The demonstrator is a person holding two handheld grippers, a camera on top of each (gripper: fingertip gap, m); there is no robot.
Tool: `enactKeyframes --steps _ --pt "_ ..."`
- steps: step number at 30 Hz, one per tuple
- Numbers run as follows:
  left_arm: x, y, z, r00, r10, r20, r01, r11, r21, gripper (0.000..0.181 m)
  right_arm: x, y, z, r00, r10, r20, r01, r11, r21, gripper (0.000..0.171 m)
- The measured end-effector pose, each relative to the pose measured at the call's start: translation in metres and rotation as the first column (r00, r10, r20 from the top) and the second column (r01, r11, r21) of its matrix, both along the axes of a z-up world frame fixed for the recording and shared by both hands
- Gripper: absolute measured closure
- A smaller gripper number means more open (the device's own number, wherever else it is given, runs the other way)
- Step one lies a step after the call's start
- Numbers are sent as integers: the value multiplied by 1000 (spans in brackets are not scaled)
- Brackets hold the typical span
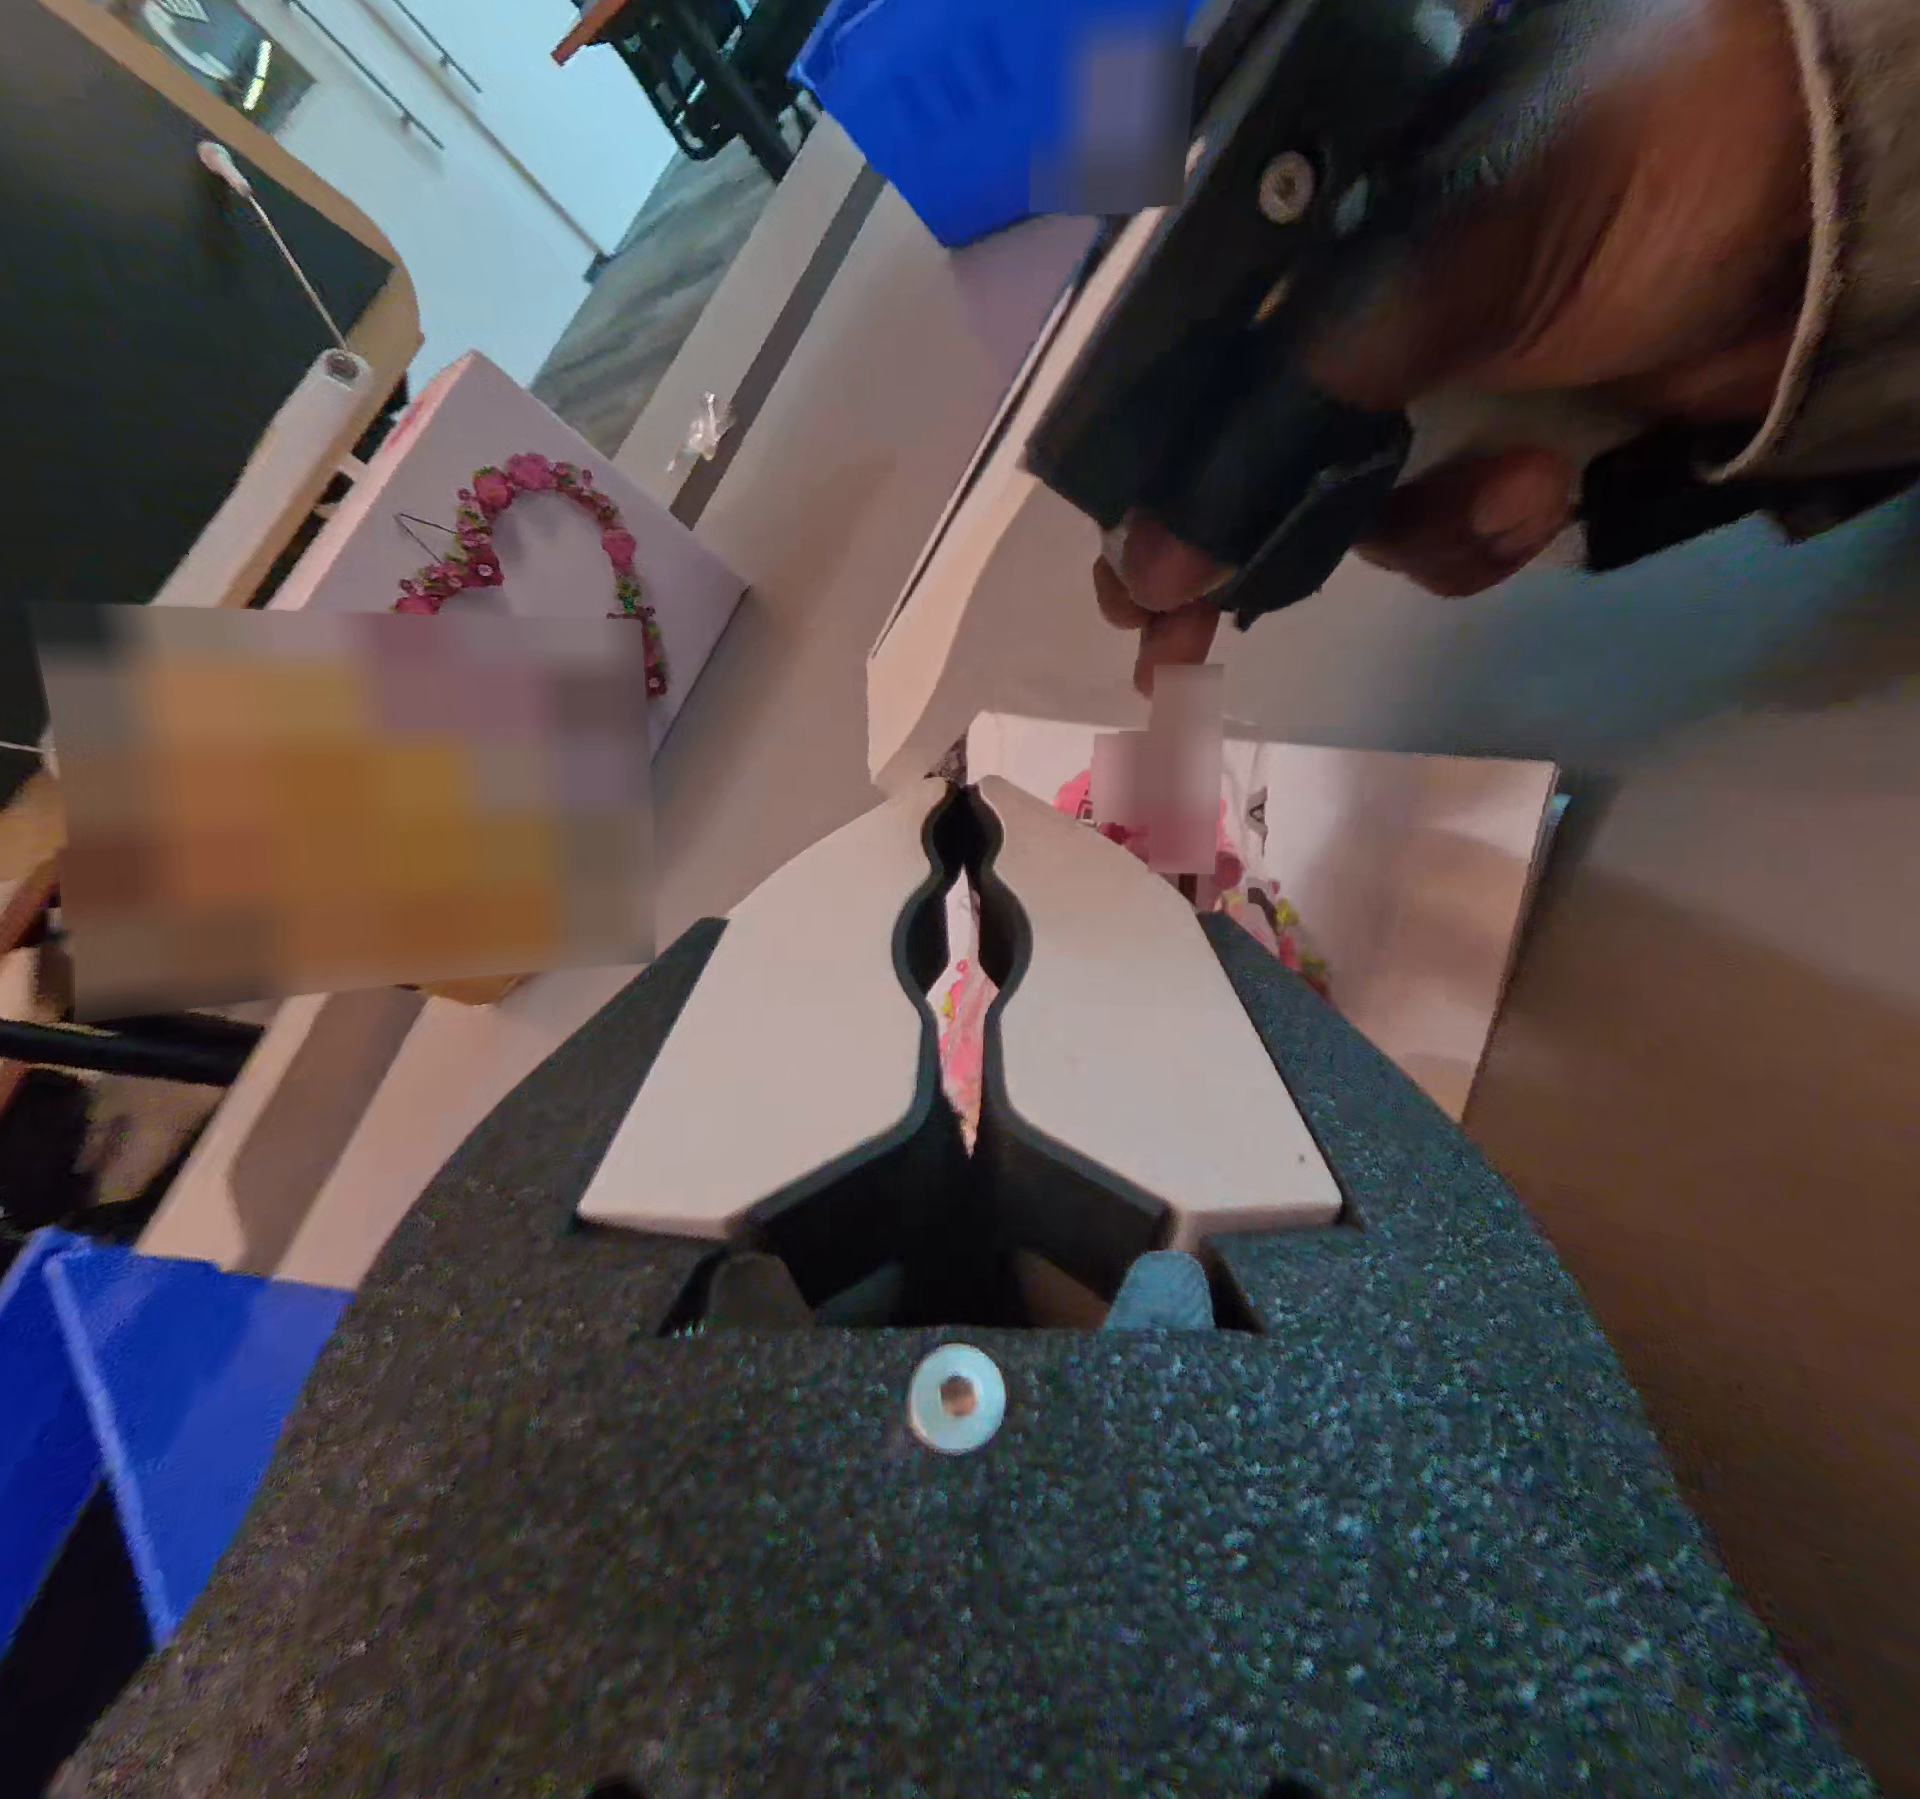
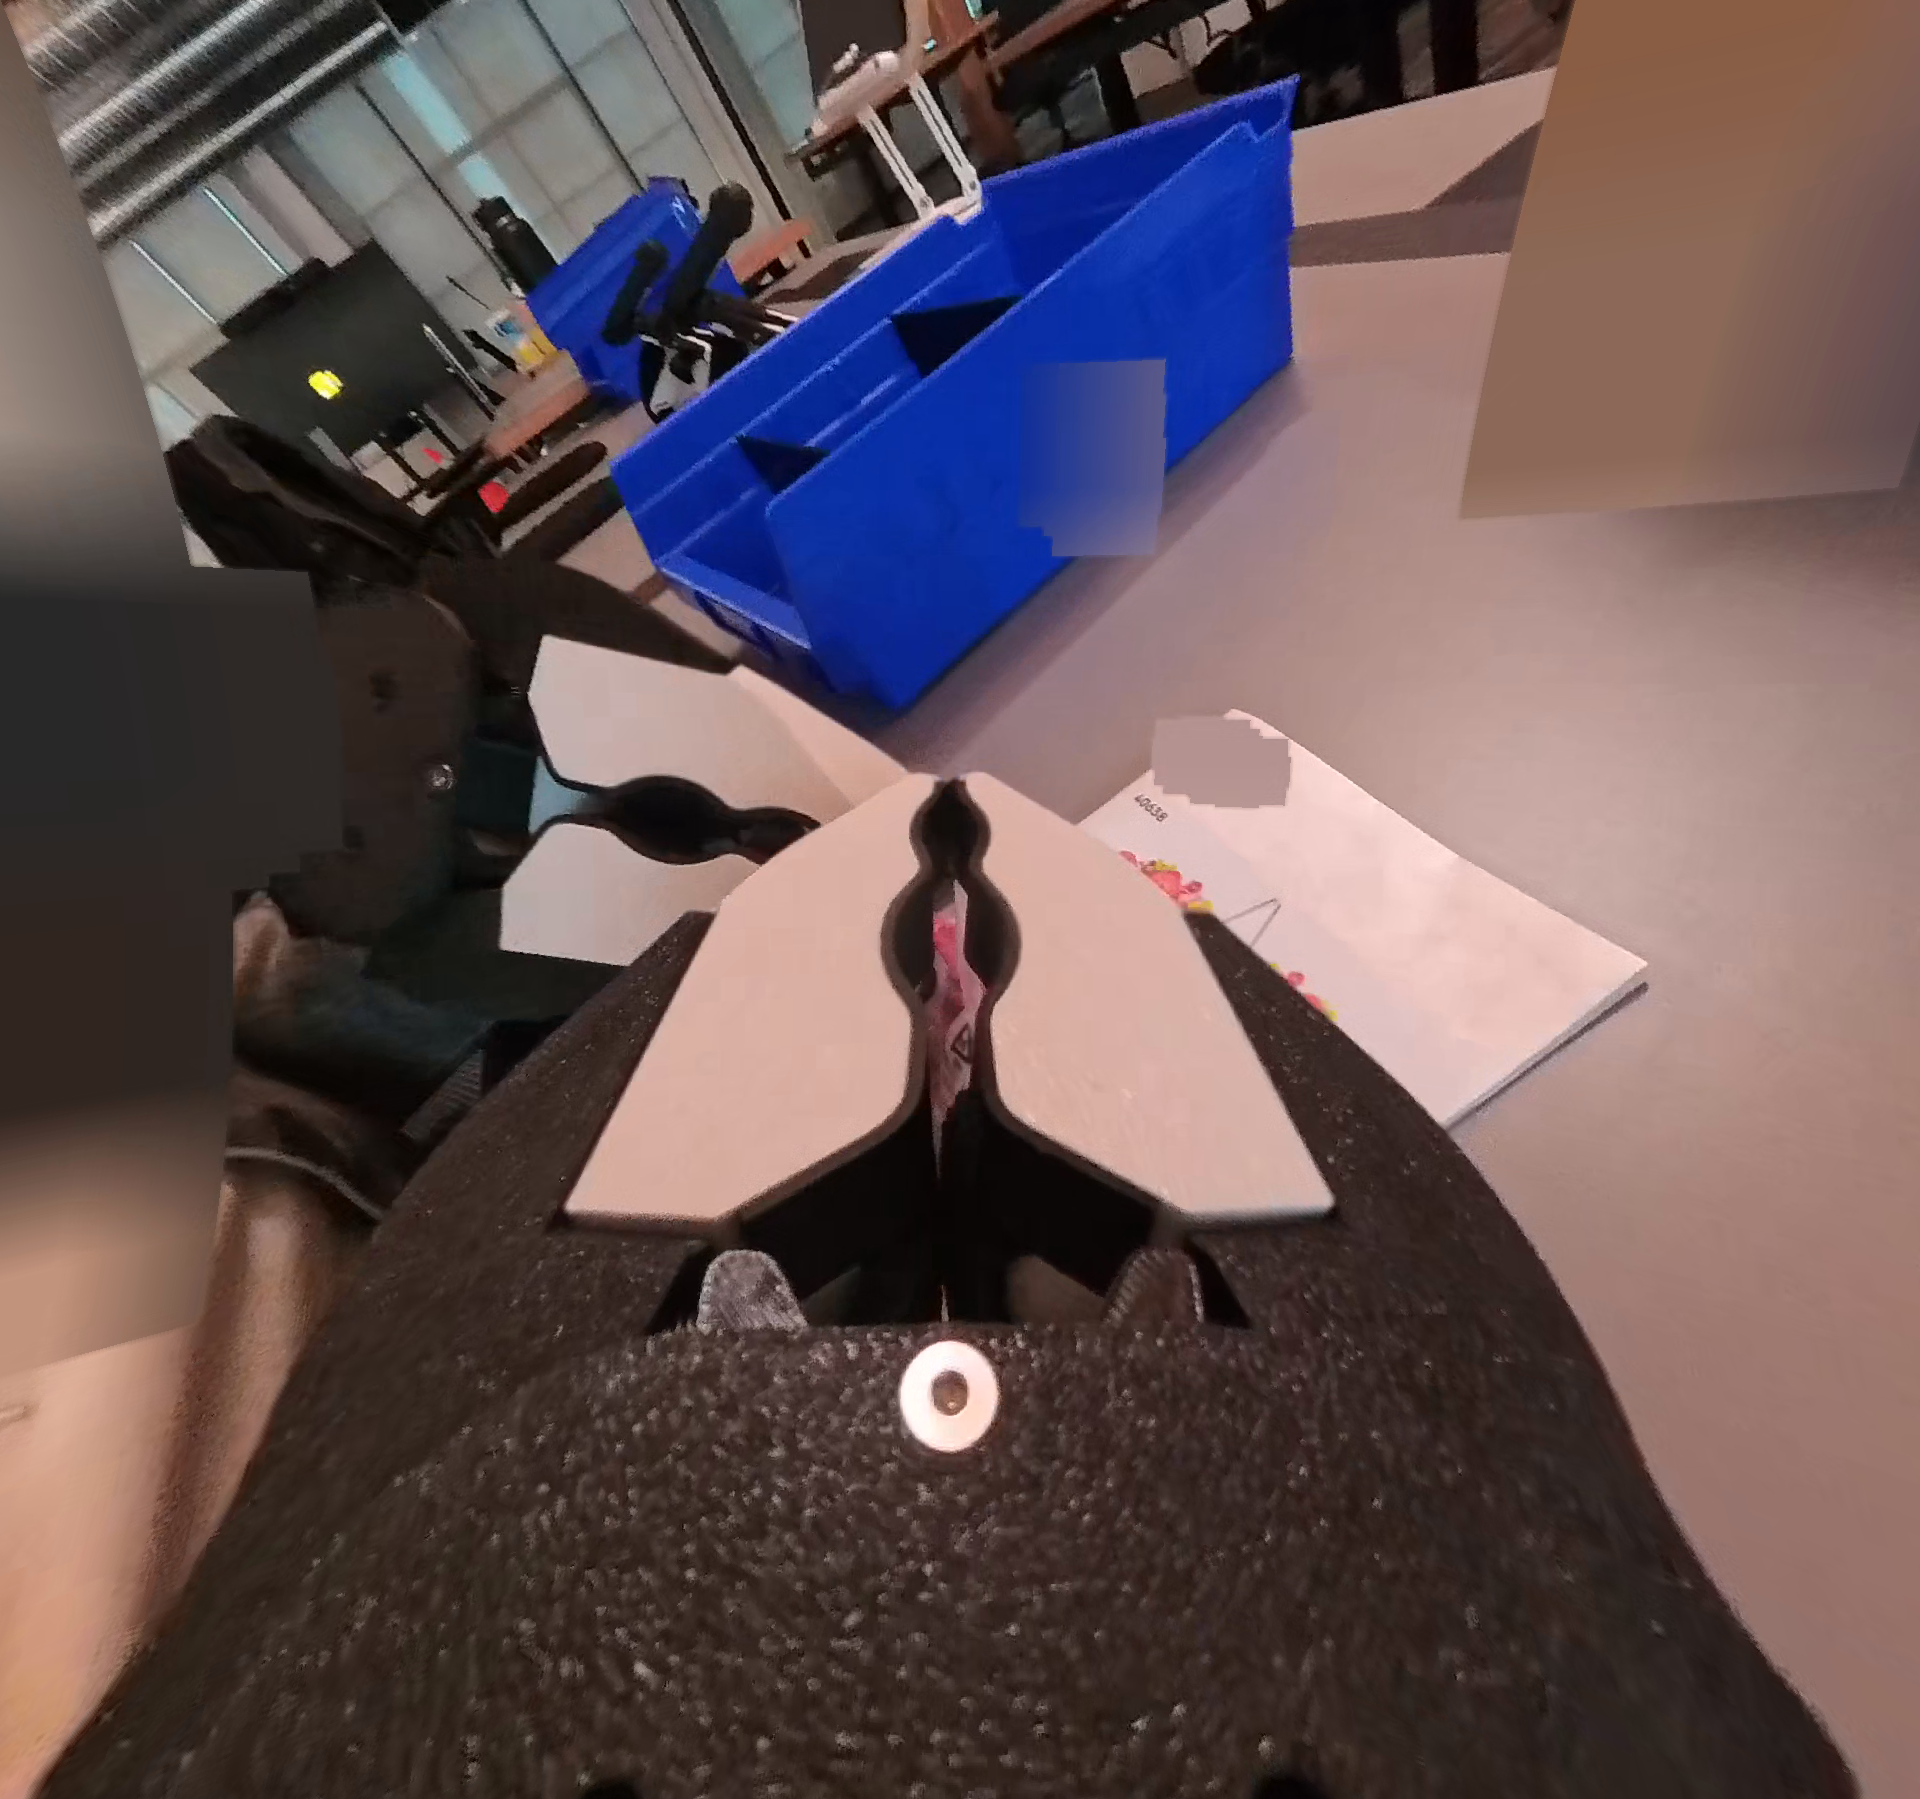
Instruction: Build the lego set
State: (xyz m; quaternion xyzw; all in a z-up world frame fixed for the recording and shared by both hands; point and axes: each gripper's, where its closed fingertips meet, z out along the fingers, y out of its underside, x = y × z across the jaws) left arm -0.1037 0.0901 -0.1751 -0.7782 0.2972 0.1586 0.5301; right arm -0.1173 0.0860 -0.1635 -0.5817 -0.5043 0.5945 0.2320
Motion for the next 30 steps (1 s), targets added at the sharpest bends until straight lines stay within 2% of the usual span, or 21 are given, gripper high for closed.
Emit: enactKeyframes --steps 1,3,4,5,6,8,11,14,20,30 --pt "1 0 -3 999 1 -34 -1 1000 -3 181 0 1 -4 1000 -12 18 12 1000 27 171" --pt "27 -3 0 995 -98 15 97 995 30 181 -2 22 -27 984 -138 109 111 969 223 171" --pt "36 -2 1 995 -99 -2 99 994 37 181 -2 18 -25 990 -108 93 88 976 198 171" --pt "27 1 -3 996 -46 -77 49 998 31 181 -2 10 -12 998 -55 36 52 996 71 171" --pt "15 3 -7 998 -12 -64 13 1000 15 181 0 9 -5 999 -40 9 40 999 9 171" --pt "9 1 0 992 -39 121 37 999 19 181 2 16 -11 998 -60 27 59 997 45 171" --pt "4 -1 2 993 -38 114 35 999 26 181 2 19 -7 999 -47 0 47 998 -44 171" --pt "7 -2 6 979 -57 194 49 998 45 181 4 22 -5 999 -45 -14 43 995 -86 171" --pt "6 -12 13 946 -77 316 46 994 102 181 10 37 -8 995 -98 1 98 993 -71 171" --pt "-9 -27 26 929 -56 366 -15 982 190 181 19 54 -7 989 -149 11 150 989 -2 171"
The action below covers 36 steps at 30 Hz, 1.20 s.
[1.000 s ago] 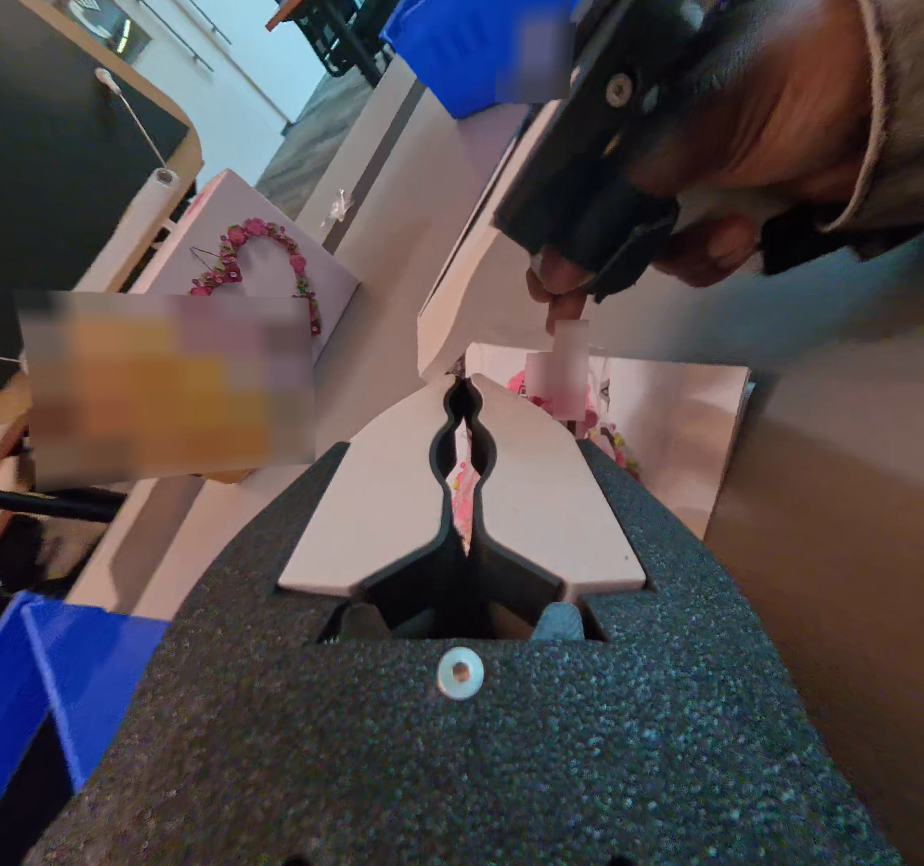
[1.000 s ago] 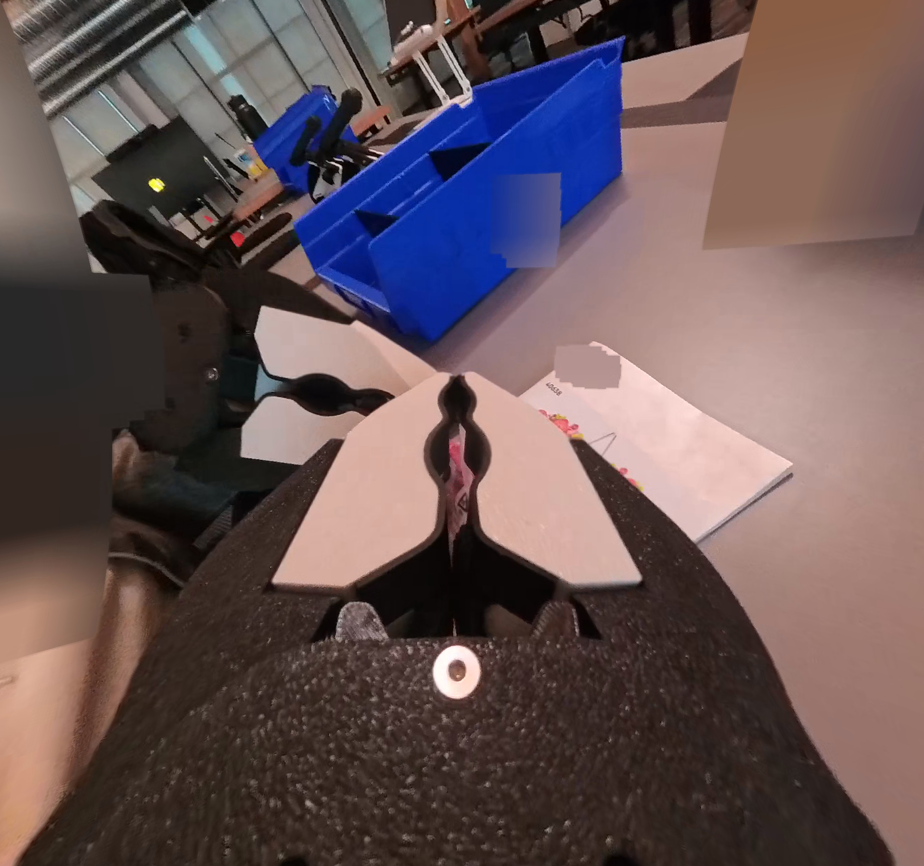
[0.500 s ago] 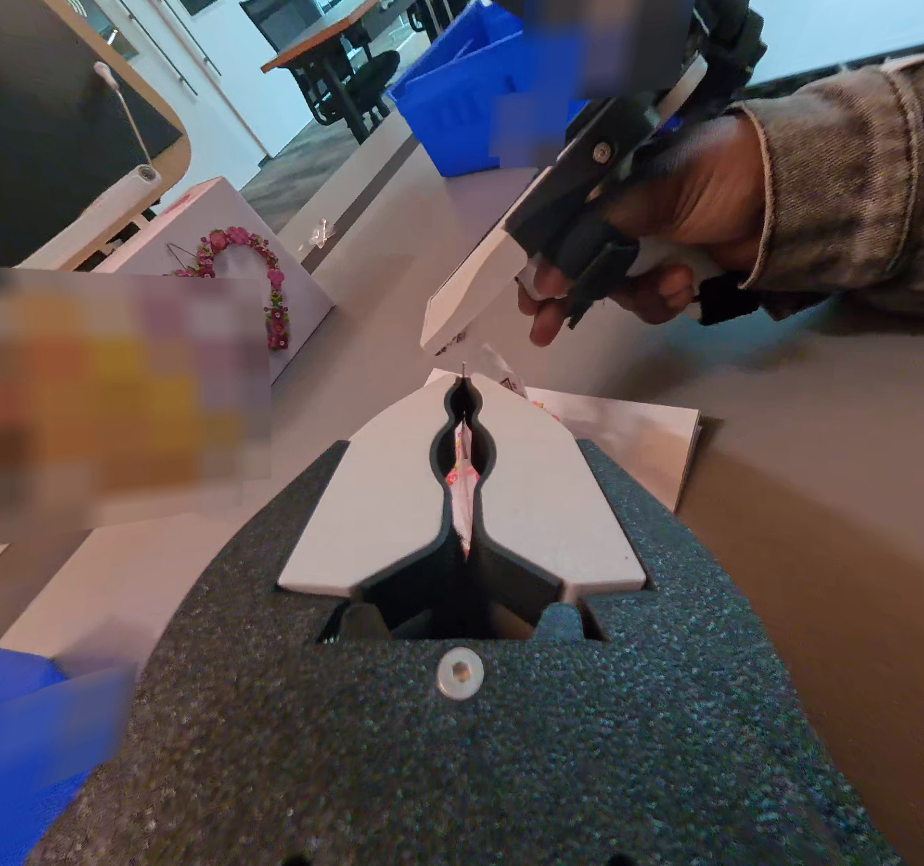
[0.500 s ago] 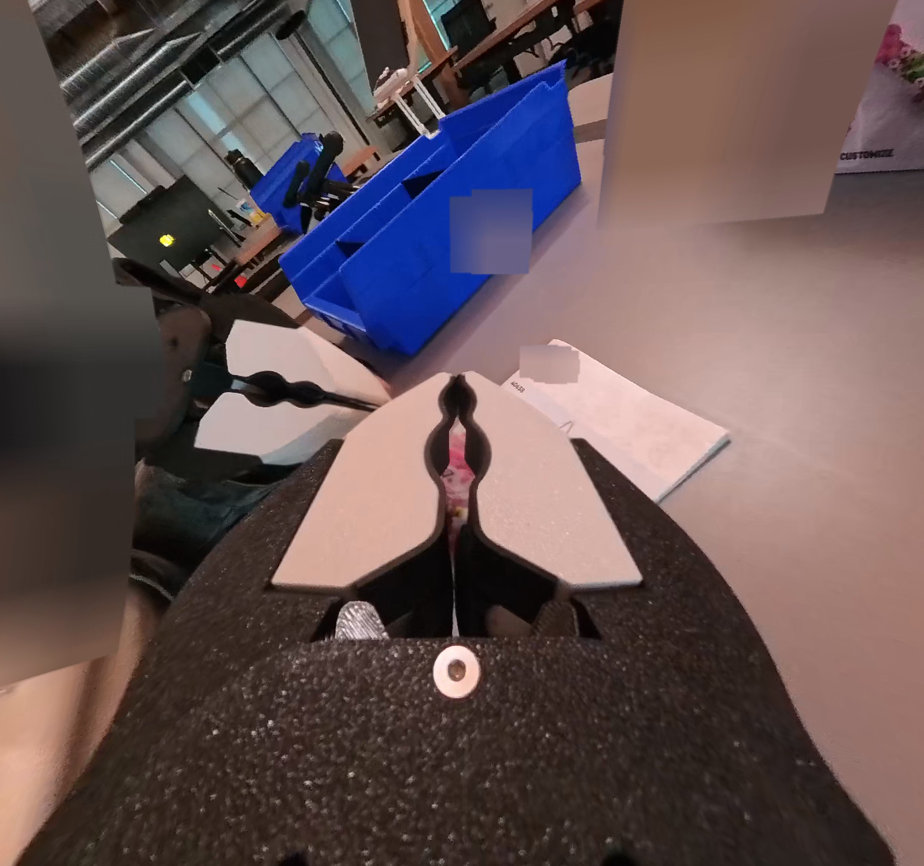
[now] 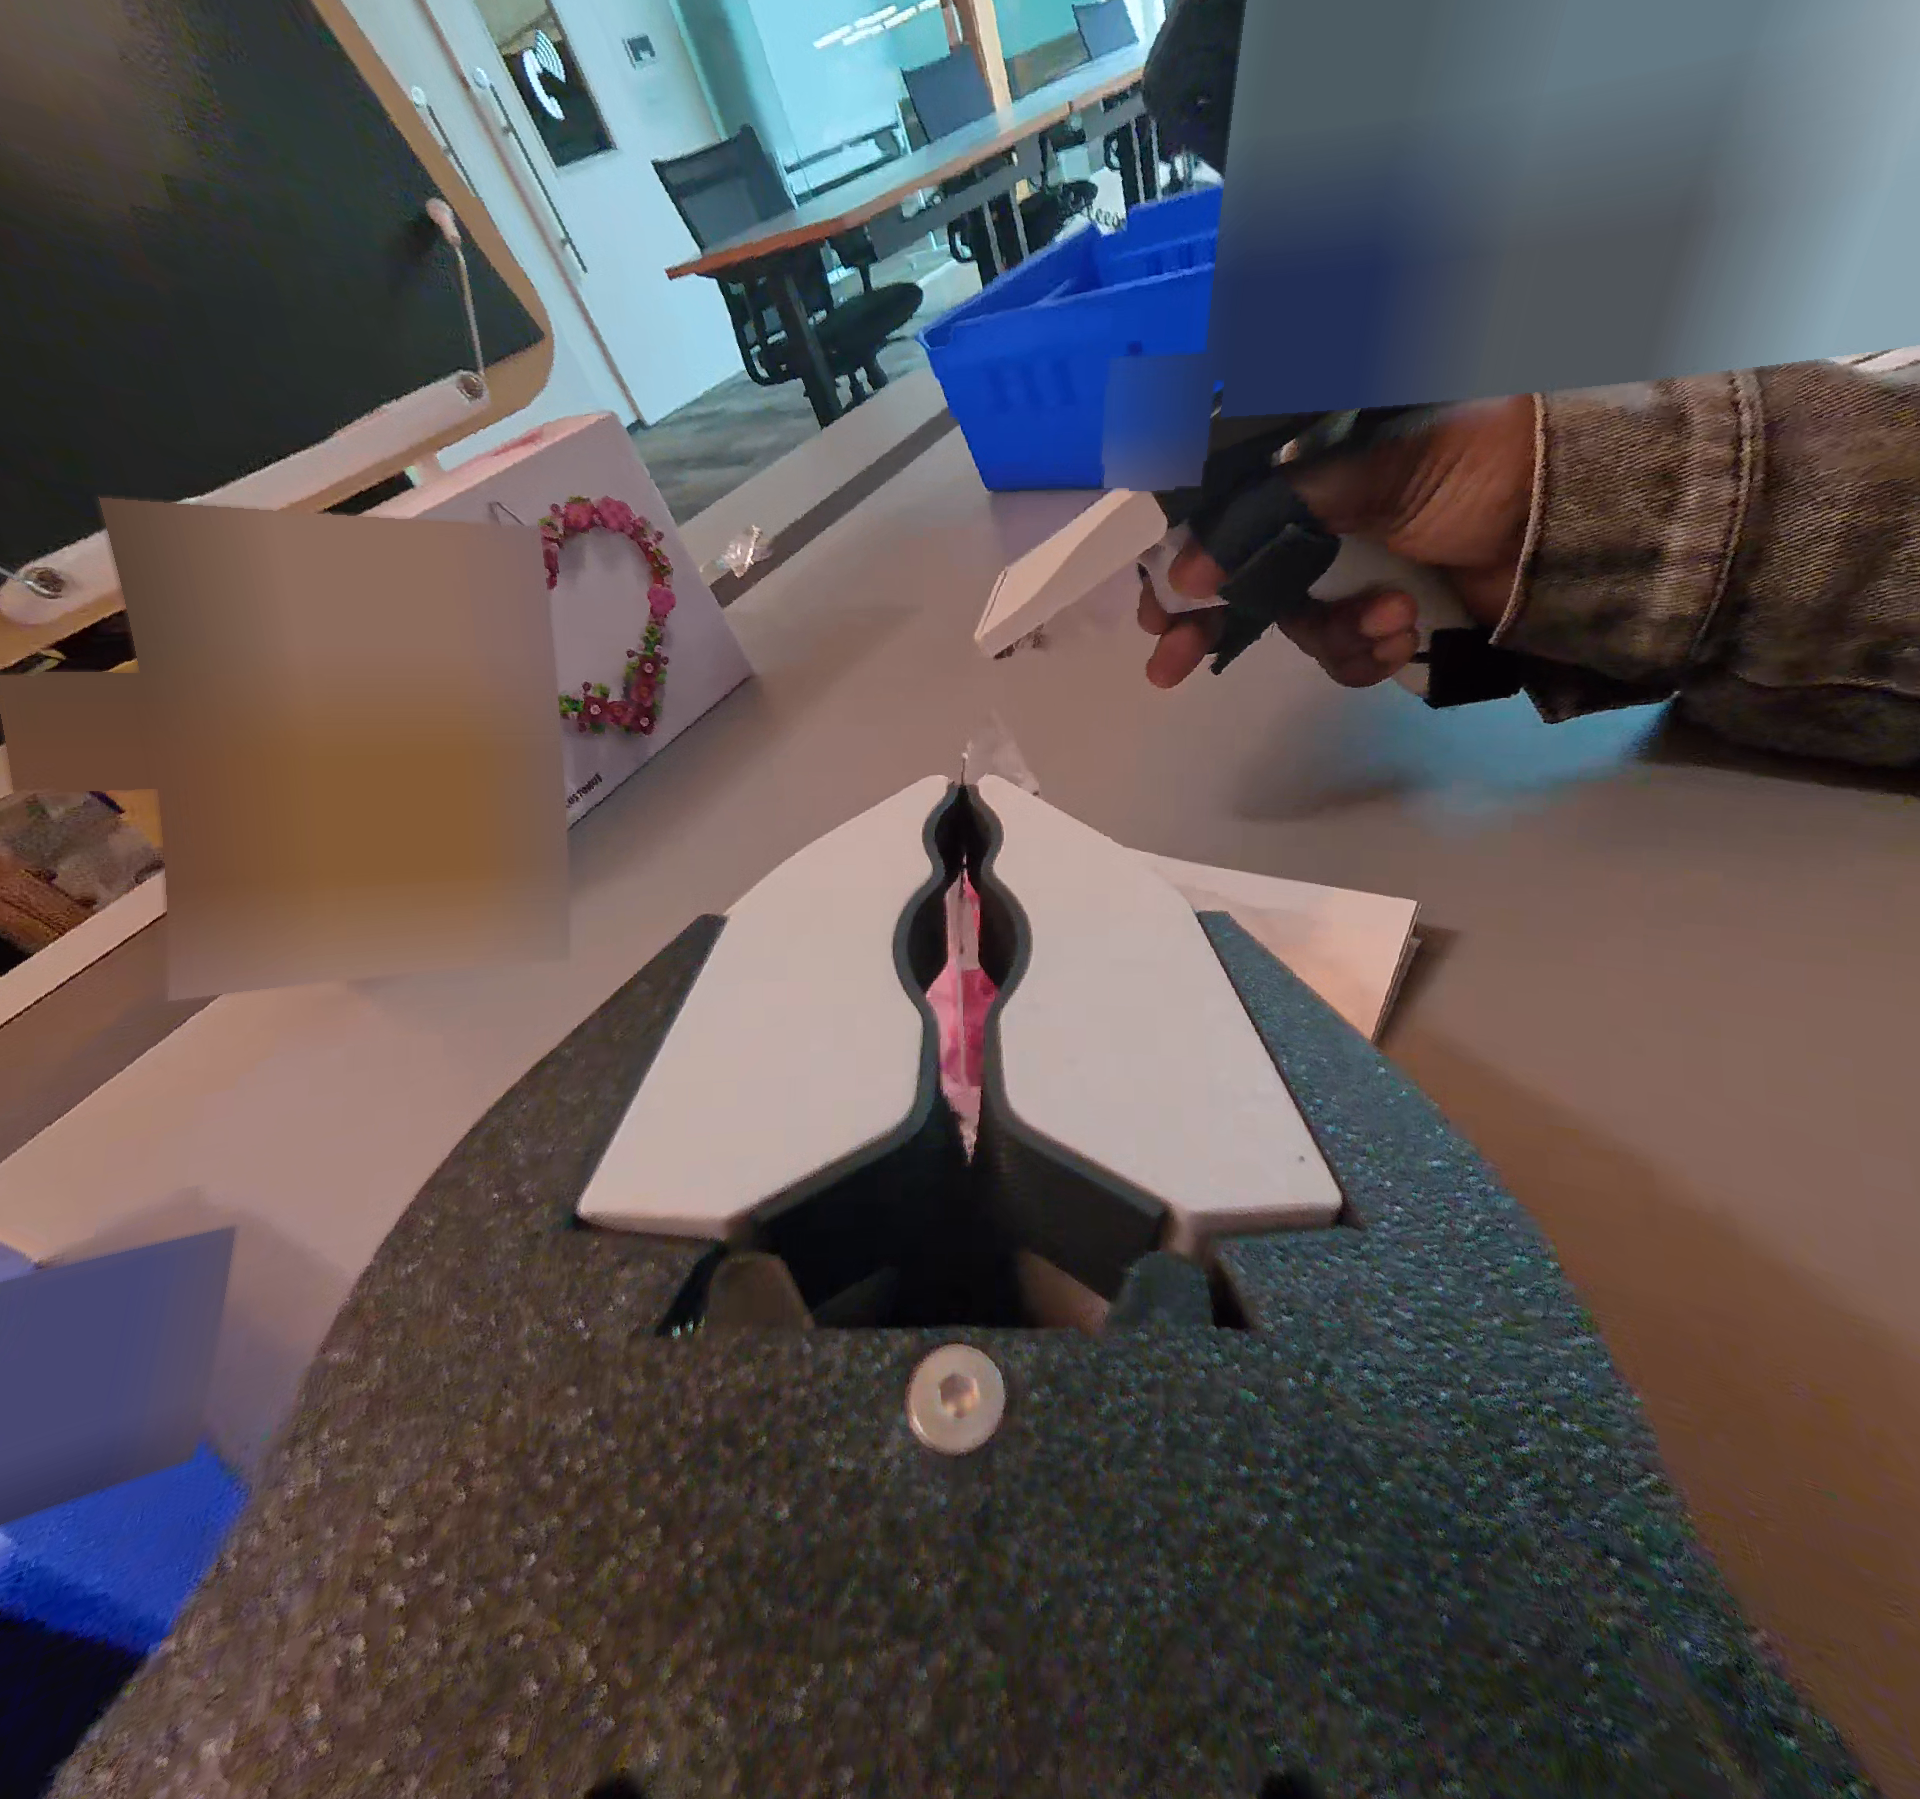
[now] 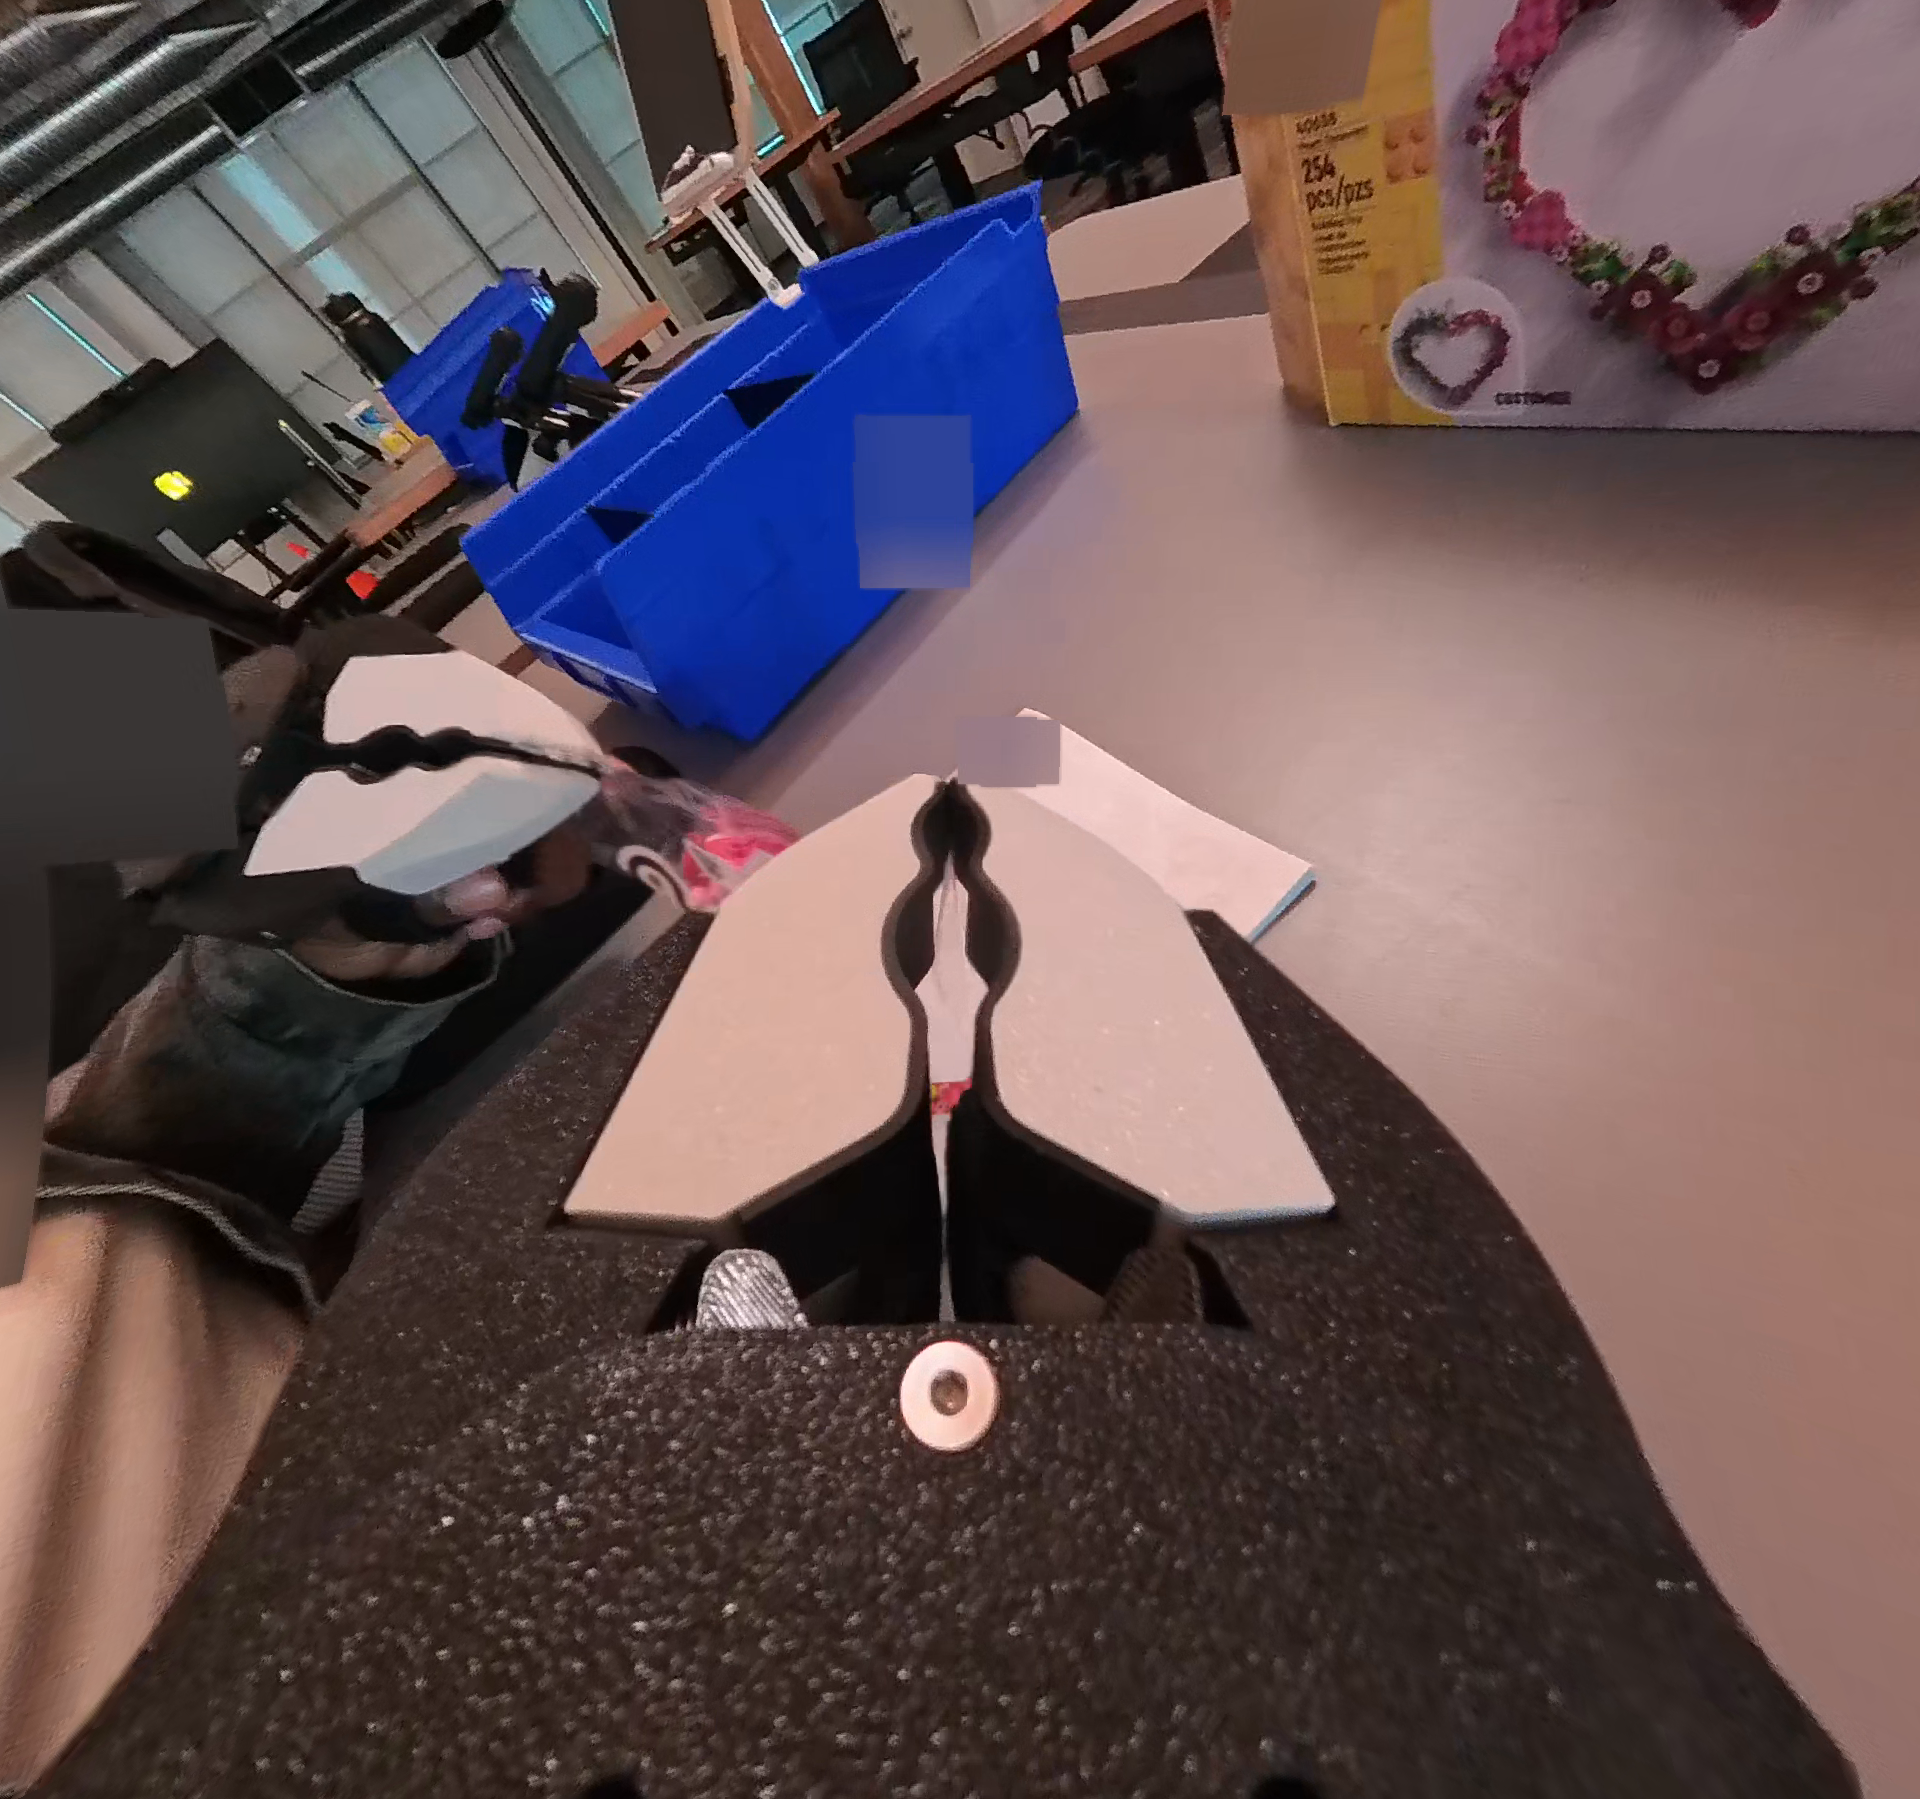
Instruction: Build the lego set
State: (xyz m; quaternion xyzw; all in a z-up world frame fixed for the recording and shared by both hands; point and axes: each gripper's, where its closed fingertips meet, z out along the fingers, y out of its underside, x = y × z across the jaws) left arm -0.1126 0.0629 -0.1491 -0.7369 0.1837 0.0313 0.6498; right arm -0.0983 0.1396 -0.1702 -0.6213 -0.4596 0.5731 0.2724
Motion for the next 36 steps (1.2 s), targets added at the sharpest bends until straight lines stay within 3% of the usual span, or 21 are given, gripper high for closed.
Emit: enactKeyframes --steps 15,19,24,27,31,36 --pt "-4 -8 16 984 -40 176 26 996 81 181 33 32 -34 968 -132 212 96 980 173 171" --pt "-6 -9 17 982 -39 185 24 996 83 181 36 31 -34 970 -118 213 80 981 179 153" --pt "-6 -9 17 984 -35 173 21 996 82 181 37 27 -35 972 -81 220 32 976 216 109" --pt "-5 -9 16 985 -35 169 21 996 81 181 39 26 -33 975 -84 205 20 955 297 92" --pt "-4 -8 16 985 -41 168 29 997 77 181 36 15 -13 995 -31 93 -6 927 375 71" --pt "-4 -8 17 985 -43 168 30 996 80 181 37 -13 33 977 107 -186 -1 870 493 44"
